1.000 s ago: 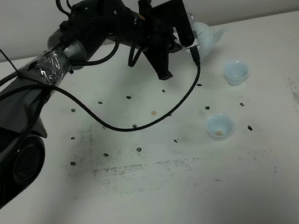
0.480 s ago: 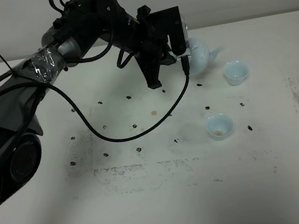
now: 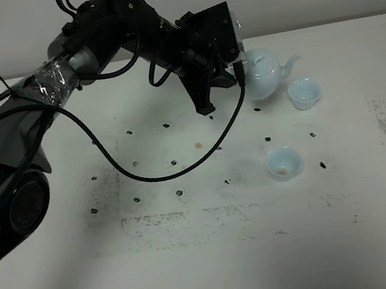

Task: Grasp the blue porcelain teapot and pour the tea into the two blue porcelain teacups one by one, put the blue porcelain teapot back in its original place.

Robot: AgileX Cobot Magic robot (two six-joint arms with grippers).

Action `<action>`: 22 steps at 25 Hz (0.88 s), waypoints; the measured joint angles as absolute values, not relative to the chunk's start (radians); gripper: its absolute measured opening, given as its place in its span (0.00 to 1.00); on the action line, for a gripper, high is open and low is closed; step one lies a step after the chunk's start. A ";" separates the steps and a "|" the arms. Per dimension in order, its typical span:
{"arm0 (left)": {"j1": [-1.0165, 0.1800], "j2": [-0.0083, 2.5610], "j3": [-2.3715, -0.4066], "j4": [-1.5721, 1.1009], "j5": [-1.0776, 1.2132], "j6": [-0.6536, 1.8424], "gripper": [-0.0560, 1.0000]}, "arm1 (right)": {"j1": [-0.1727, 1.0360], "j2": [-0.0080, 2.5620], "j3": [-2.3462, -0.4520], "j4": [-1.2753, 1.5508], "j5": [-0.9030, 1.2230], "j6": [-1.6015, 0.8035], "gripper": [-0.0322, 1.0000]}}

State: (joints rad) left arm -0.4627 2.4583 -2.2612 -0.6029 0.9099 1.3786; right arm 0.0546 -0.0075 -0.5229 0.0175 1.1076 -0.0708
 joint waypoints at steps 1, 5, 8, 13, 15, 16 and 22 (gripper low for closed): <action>-0.462 2.458 -2.261 -0.613 0.920 1.381 0.06 | 0.055 -0.008 -0.523 0.017 1.108 -0.071 0.59; -0.462 2.458 -2.261 -0.651 0.953 1.413 0.06 | 0.055 -0.008 -0.523 0.017 1.108 -0.071 0.59; -0.461 2.458 -2.261 -0.658 0.952 1.420 0.06 | 0.055 -0.008 -0.523 0.017 1.108 -0.071 0.59; -0.444 2.458 -2.261 -0.663 0.968 1.422 0.06 | 0.055 -0.008 -0.523 0.017 1.108 -0.071 0.59; -0.434 2.458 -2.261 -0.669 0.981 1.422 0.06 | 0.055 -0.008 -0.523 0.018 1.108 -0.071 0.59; -0.432 2.458 -2.261 -0.674 0.984 1.422 0.06 | 0.055 -0.008 -0.523 0.018 1.108 -0.071 0.59; -0.410 2.458 -2.261 -0.685 0.996 1.423 0.06 | 0.055 -0.008 -0.523 0.018 1.108 -0.071 0.59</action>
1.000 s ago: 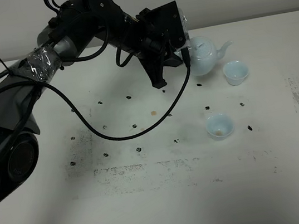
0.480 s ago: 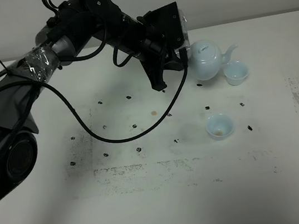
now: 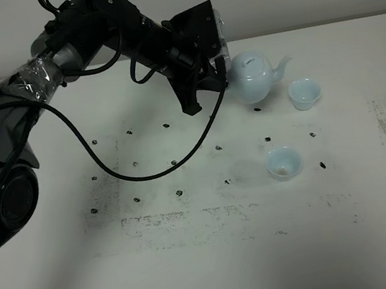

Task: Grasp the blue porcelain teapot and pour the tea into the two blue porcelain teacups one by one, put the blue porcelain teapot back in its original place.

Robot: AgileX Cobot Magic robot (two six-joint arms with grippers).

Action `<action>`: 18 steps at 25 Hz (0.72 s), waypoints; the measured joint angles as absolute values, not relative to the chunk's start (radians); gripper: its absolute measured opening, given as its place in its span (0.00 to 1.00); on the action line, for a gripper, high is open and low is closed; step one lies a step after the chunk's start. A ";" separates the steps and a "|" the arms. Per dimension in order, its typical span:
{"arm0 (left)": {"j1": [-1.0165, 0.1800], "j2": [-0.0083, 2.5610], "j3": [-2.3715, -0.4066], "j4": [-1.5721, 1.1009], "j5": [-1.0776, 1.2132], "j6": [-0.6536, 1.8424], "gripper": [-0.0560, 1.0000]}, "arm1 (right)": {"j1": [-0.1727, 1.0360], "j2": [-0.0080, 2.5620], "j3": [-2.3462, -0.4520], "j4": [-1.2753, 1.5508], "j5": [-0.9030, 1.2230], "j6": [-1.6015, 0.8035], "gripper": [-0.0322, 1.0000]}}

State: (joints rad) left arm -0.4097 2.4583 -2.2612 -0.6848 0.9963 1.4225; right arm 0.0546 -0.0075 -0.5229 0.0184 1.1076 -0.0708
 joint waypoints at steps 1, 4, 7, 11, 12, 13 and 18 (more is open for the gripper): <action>-0.406 2.458 -2.261 -0.685 0.996 1.423 0.06 | 0.055 -0.008 -0.523 0.018 1.108 -0.071 0.59; -0.404 2.458 -2.261 -0.686 0.993 1.423 0.06 | 0.055 -0.008 -0.523 0.018 1.108 -0.071 0.59; -0.403 2.458 -2.261 -0.687 0.984 1.423 0.06 | 0.055 -0.008 -0.523 0.018 1.108 -0.071 0.59; -0.403 2.458 -2.261 -0.692 0.978 1.423 0.06 | 0.055 -0.008 -0.523 0.018 1.108 -0.071 0.59; -0.402 2.458 -2.261 -0.692 0.978 1.423 0.06 | 0.055 -0.008 -0.523 0.018 1.108 -0.071 0.59; -0.401 2.458 -2.261 -0.692 0.978 1.423 0.06 | 0.055 -0.008 -0.523 0.018 1.108 -0.071 0.59; -0.393 2.458 -2.262 -0.693 0.977 1.423 0.06 | 0.055 -0.008 -0.523 0.018 1.108 -0.071 0.59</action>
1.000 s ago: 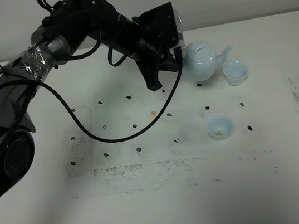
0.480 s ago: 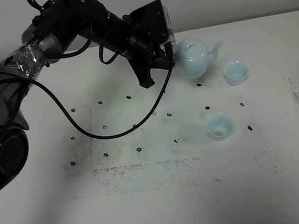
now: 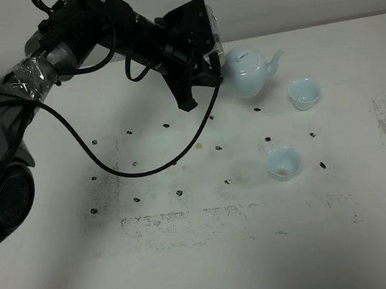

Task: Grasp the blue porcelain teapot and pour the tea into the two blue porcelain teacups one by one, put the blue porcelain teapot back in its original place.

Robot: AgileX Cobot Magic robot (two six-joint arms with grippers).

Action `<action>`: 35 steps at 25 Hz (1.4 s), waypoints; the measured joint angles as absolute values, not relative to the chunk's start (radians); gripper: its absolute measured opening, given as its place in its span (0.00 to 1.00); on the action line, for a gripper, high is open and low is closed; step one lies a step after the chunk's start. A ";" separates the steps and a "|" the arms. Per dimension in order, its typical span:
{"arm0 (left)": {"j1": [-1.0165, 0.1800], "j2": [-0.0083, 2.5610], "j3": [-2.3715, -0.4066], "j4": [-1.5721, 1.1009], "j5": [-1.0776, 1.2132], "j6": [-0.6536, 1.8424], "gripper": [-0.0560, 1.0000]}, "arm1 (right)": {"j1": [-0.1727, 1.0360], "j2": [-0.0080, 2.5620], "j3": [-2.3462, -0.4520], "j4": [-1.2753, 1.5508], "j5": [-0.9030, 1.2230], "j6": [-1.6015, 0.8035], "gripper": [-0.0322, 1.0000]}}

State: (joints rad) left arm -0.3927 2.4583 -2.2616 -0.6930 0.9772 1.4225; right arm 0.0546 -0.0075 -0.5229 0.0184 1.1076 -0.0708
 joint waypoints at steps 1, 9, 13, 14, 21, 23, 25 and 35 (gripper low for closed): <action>-0.393 2.458 -2.262 -0.693 0.977 1.423 0.06 | 0.055 -0.008 -0.523 0.018 1.108 -0.071 0.59; -0.374 2.458 -2.262 -0.737 0.994 1.419 0.06 | 0.055 -0.008 -0.523 0.018 1.108 -0.071 0.59; -0.340 2.458 -2.294 -0.748 1.055 1.306 0.06 | 0.055 -0.008 -0.523 0.018 1.108 -0.071 0.59; -0.336 2.458 -2.307 -0.737 1.068 1.279 0.06 | 0.055 -0.008 -0.523 0.018 1.108 -0.071 0.59; -0.334 2.456 -2.393 -0.674 1.132 1.215 0.06 | 0.055 -0.008 -0.523 0.018 1.108 -0.071 0.59; -0.334 2.456 -2.394 -0.669 1.124 1.214 0.06 | 0.055 -0.008 -0.523 0.018 1.108 -0.071 0.59; -0.334 2.457 -2.394 -0.669 1.102 1.214 0.06 | 0.055 -0.008 -0.523 0.018 1.108 -0.071 0.59; -0.350 2.496 -2.395 -0.760 0.911 1.294 0.06 | 0.055 -0.008 -0.523 0.018 1.108 -0.071 0.59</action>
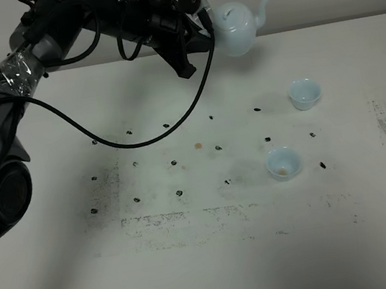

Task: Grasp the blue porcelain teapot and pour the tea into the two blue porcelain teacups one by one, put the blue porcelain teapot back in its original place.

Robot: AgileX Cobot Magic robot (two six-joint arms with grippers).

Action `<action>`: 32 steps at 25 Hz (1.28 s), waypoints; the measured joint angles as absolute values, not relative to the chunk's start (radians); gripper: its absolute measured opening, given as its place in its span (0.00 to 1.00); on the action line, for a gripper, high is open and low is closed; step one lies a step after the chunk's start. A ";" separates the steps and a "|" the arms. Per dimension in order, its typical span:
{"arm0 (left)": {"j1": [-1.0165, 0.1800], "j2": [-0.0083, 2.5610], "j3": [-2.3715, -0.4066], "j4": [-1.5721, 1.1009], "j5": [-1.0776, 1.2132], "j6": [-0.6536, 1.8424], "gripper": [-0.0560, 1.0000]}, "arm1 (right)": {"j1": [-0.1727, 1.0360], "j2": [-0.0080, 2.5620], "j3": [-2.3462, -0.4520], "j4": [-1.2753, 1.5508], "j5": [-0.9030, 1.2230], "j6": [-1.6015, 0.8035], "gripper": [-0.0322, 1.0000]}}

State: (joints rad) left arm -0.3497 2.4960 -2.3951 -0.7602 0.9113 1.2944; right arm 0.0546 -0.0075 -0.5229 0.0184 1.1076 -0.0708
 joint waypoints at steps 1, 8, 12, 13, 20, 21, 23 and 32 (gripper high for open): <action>-0.351 2.497 -2.395 -0.764 0.910 1.295 0.06 | 0.055 -0.008 -0.523 0.018 1.108 -0.071 0.59; -0.353 2.497 -2.390 -0.769 0.900 1.303 0.06 | 0.055 -0.008 -0.523 0.018 1.108 -0.071 0.59; -0.353 2.497 -2.361 -0.761 0.893 1.350 0.06 | 0.055 -0.008 -0.523 0.018 1.108 -0.071 0.59; -0.353 2.497 -2.352 -0.759 0.882 1.360 0.06 | 0.055 -0.008 -0.523 0.018 1.108 -0.071 0.59; -0.357 2.502 -2.318 -0.767 0.811 1.426 0.06 | 0.055 -0.008 -0.523 0.018 1.108 -0.071 0.59; -0.357 2.502 -2.318 -0.770 0.816 1.430 0.06 | 0.055 -0.008 -0.523 0.018 1.108 -0.071 0.59; -0.358 2.502 -2.318 -0.764 0.827 1.455 0.06 | 0.055 -0.008 -0.523 0.018 1.108 -0.071 0.59; -0.370 2.502 -2.318 -0.665 0.887 1.449 0.06 | 0.055 -0.008 -0.523 0.018 1.108 -0.071 0.59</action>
